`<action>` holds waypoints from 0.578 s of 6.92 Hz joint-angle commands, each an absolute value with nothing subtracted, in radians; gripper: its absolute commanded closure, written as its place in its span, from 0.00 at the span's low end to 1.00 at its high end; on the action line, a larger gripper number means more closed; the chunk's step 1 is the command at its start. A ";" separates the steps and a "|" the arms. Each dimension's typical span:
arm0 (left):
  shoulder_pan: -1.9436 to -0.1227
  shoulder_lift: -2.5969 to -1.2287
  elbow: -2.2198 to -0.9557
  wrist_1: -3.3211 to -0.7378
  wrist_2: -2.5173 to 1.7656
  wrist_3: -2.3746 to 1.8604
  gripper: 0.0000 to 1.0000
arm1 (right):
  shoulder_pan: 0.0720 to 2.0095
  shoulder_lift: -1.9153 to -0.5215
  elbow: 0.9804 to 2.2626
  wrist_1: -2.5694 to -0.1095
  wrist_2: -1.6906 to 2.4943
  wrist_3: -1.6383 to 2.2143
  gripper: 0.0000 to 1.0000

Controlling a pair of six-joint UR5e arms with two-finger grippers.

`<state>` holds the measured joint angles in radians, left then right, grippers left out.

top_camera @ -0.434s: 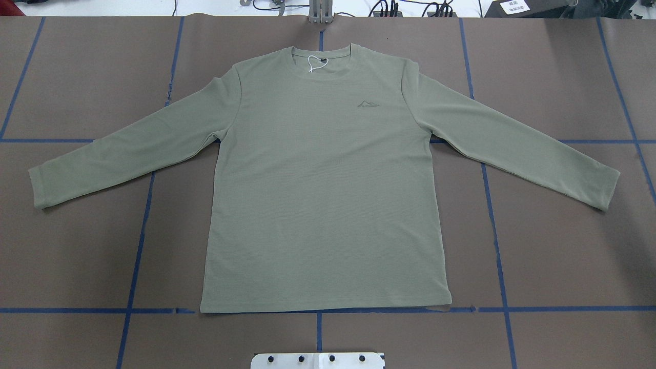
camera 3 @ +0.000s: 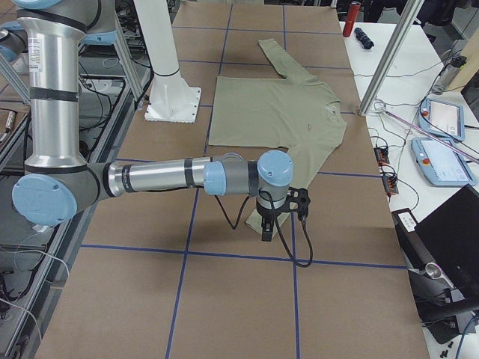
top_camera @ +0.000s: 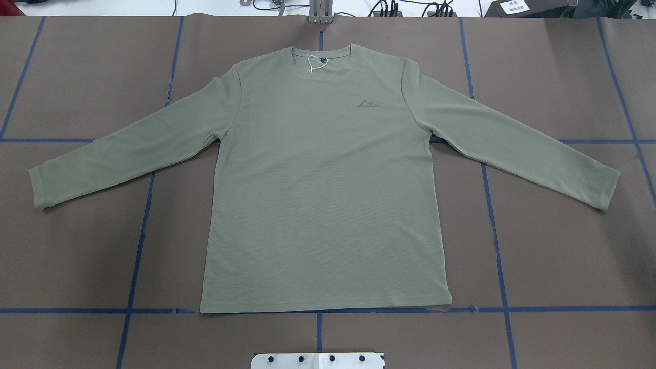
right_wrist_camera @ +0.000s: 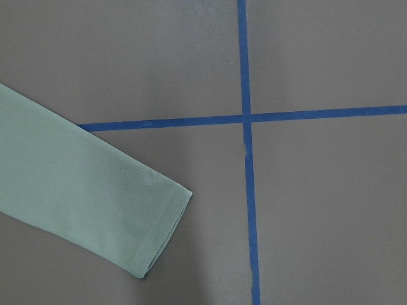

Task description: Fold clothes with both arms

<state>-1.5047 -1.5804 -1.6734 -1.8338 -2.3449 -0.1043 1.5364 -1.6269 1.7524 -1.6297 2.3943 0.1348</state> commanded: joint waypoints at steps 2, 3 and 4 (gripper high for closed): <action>-1.505 -1.568 -1.678 -1.850 -2.361 -0.106 0.00 | 1.467 -1.637 1.708 -1.526 2.445 0.146 0.00; -1.503 -1.562 -1.681 -1.855 -2.361 -0.101 0.00 | 1.418 -1.635 1.644 -1.422 2.442 0.173 0.00; -1.503 -1.559 -1.692 -1.880 -2.370 -0.104 0.00 | 1.384 -1.628 1.570 -1.311 2.444 0.242 0.01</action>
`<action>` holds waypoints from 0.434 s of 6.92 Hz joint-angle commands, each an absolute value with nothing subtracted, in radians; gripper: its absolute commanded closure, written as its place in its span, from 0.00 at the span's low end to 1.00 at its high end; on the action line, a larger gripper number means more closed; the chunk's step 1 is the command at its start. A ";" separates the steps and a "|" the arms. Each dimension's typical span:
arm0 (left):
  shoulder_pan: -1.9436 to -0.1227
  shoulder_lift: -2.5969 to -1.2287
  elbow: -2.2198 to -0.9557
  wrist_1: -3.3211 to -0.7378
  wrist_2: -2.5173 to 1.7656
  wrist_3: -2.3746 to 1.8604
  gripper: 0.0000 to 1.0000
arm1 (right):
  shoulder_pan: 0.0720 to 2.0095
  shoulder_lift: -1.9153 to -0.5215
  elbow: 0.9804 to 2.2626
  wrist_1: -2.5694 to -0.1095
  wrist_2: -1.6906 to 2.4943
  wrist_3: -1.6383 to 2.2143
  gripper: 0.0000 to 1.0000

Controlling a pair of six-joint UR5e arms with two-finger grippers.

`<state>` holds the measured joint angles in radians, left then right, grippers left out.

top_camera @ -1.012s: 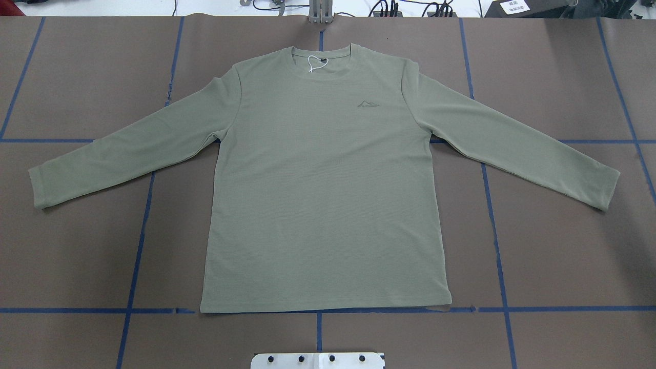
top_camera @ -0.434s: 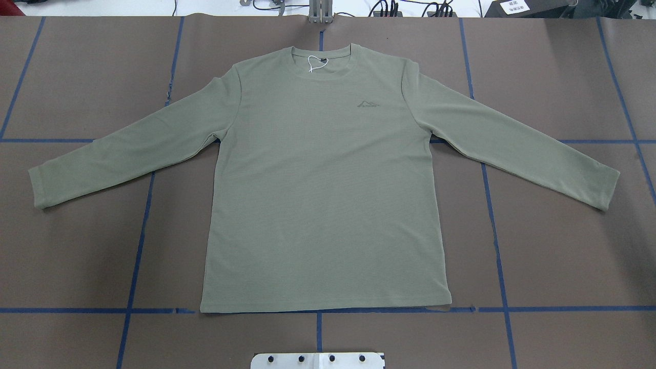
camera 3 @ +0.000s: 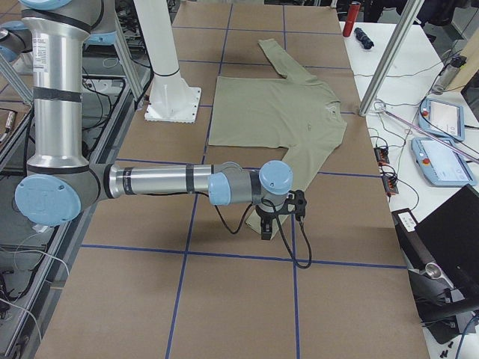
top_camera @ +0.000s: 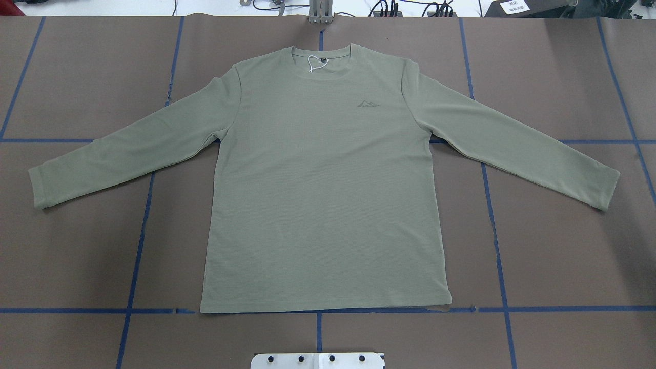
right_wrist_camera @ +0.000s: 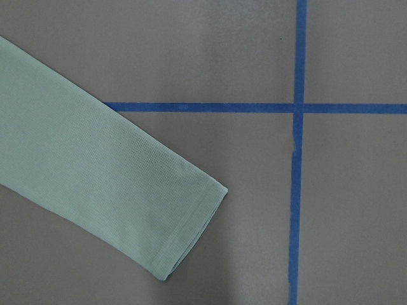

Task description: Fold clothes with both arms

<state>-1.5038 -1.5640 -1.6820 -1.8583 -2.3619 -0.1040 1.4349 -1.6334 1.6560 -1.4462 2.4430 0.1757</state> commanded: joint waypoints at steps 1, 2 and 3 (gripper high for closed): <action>-1.503 -1.554 -1.692 -1.905 -2.397 -0.106 0.00 | 1.355 -1.621 1.478 -1.154 2.444 0.309 0.02; -1.502 -1.554 -1.690 -1.908 -2.401 -0.106 0.00 | 1.320 -1.615 1.410 -0.991 2.439 0.459 0.04; -1.502 -1.552 -1.692 -1.908 -2.401 -0.104 0.00 | 1.271 -1.600 1.360 -0.874 2.413 0.568 0.04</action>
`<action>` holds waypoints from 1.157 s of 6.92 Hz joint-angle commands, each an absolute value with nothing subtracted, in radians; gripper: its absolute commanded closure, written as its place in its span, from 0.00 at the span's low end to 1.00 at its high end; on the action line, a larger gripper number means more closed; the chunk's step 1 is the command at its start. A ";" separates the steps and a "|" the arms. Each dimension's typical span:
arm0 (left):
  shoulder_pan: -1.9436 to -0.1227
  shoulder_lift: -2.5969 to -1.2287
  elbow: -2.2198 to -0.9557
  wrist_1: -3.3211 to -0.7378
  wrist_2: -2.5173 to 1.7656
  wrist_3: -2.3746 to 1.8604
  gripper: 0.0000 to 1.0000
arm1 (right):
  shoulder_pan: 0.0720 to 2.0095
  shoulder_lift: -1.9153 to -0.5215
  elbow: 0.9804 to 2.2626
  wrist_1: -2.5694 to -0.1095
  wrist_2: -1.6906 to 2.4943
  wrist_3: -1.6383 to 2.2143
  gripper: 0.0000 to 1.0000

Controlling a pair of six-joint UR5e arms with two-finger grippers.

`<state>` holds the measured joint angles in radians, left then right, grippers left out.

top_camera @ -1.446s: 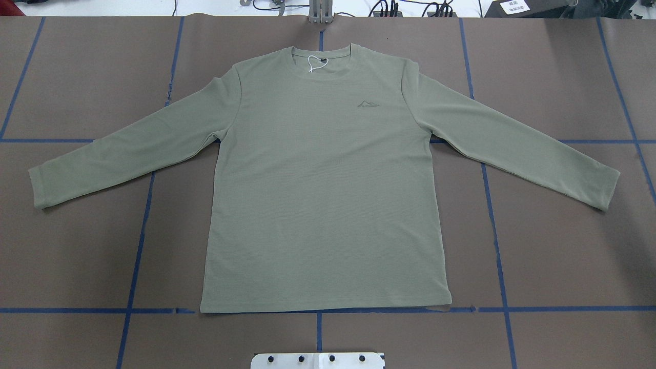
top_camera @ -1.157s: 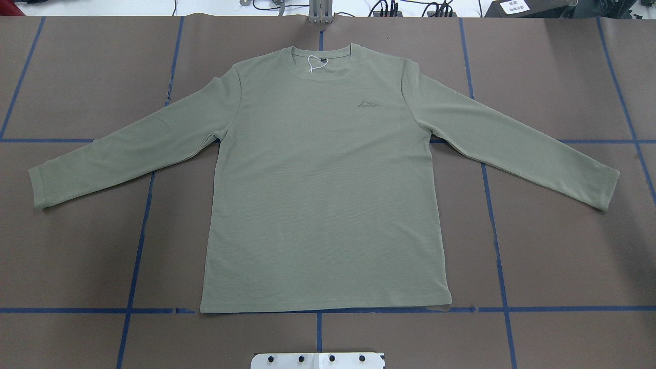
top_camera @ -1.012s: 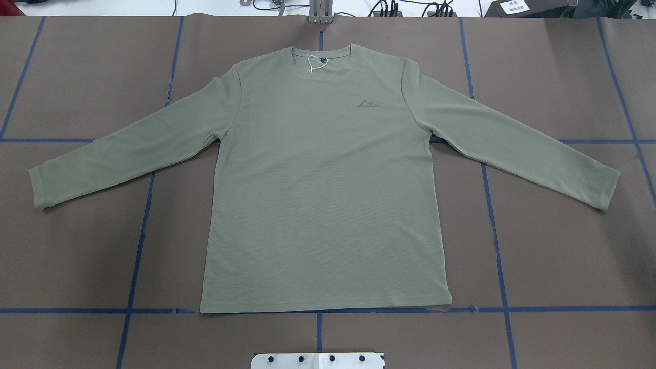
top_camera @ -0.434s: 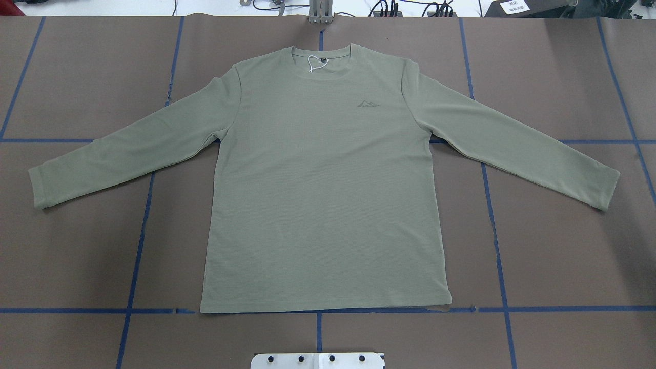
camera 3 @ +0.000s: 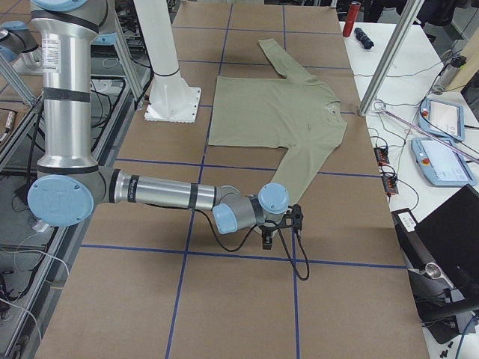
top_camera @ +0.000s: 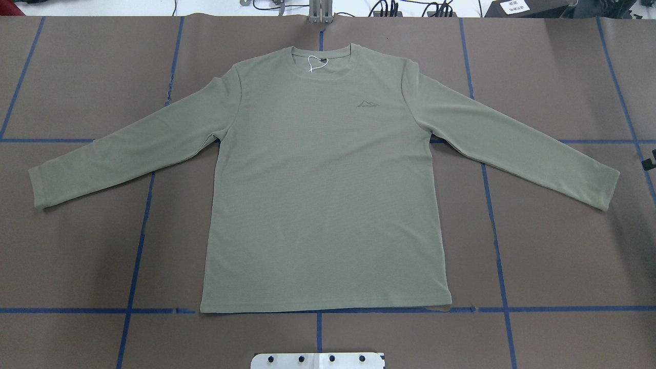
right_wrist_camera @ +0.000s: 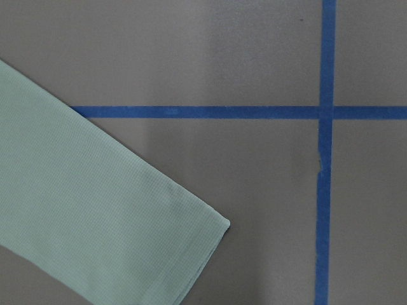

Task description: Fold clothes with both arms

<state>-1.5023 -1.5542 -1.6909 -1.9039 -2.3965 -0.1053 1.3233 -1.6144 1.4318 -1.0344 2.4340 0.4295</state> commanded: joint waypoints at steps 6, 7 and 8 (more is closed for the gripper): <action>-1.500 -1.554 -1.690 -1.908 -2.401 -0.104 0.00 | 1.218 -1.503 1.226 -0.853 2.373 0.607 0.09; -1.500 -1.554 -1.690 -1.908 -2.401 -0.104 0.00 | 1.216 -1.505 1.214 -0.851 2.376 0.606 0.09; -1.500 -1.554 -1.689 -1.908 -2.401 -0.103 0.00 | 1.215 -1.506 1.212 -0.851 2.376 0.606 0.10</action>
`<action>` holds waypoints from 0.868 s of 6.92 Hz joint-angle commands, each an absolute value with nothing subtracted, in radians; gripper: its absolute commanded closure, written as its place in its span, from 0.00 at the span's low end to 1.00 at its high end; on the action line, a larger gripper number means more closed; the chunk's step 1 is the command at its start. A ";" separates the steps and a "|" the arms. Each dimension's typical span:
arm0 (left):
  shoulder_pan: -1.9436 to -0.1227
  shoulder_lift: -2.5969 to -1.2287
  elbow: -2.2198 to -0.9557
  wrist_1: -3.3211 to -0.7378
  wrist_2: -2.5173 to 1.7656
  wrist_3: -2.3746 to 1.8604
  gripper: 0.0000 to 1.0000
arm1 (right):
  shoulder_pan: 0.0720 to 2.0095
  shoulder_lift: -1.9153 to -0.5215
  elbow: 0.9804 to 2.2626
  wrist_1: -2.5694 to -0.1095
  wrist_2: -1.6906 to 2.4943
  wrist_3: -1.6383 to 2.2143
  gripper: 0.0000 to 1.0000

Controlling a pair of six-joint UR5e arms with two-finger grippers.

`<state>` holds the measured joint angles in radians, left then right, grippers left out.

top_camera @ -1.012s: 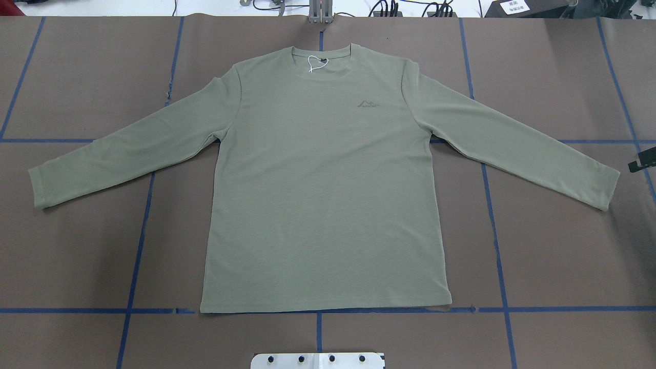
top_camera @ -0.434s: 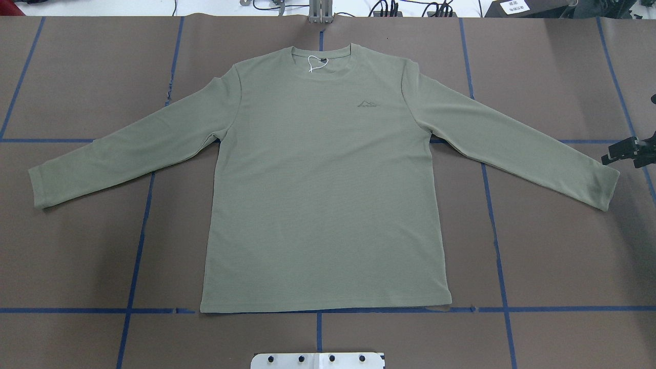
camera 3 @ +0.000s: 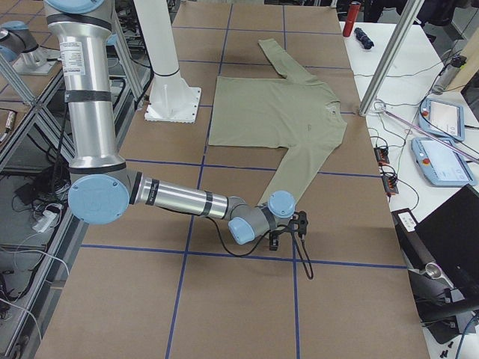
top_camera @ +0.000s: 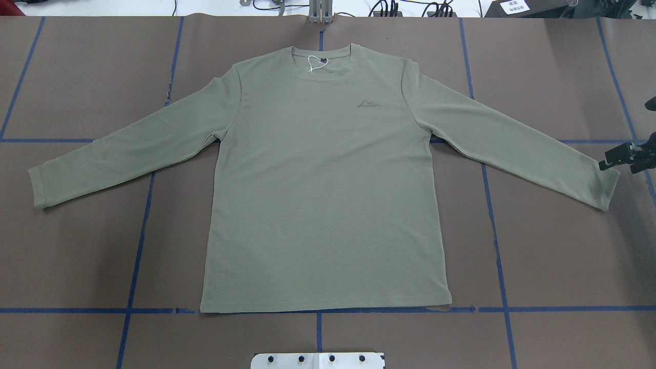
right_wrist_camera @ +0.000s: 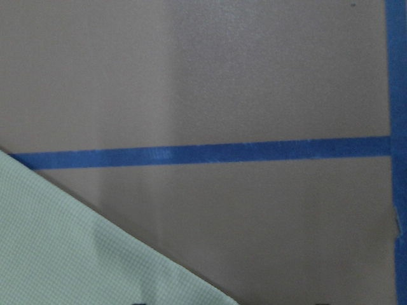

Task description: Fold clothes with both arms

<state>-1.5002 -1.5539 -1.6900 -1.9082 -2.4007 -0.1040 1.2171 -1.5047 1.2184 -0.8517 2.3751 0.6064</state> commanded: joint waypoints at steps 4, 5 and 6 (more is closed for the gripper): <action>-1.500 -1.552 -1.684 -1.908 -2.401 -0.103 0.00 | 1.213 -1.514 1.224 -0.851 2.385 0.611 1.00; -1.500 -1.552 -1.683 -1.908 -2.401 -0.103 0.00 | 1.212 -1.514 1.226 -0.851 2.387 0.609 1.00; -1.500 -1.552 -1.683 -1.908 -2.401 -0.101 0.00 | 1.213 -1.513 1.229 -0.851 2.390 0.607 1.00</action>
<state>-1.5002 -1.5525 -1.6835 -1.9083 -2.4007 -0.1024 1.2122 -1.5134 1.2245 -0.8514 2.3864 0.6090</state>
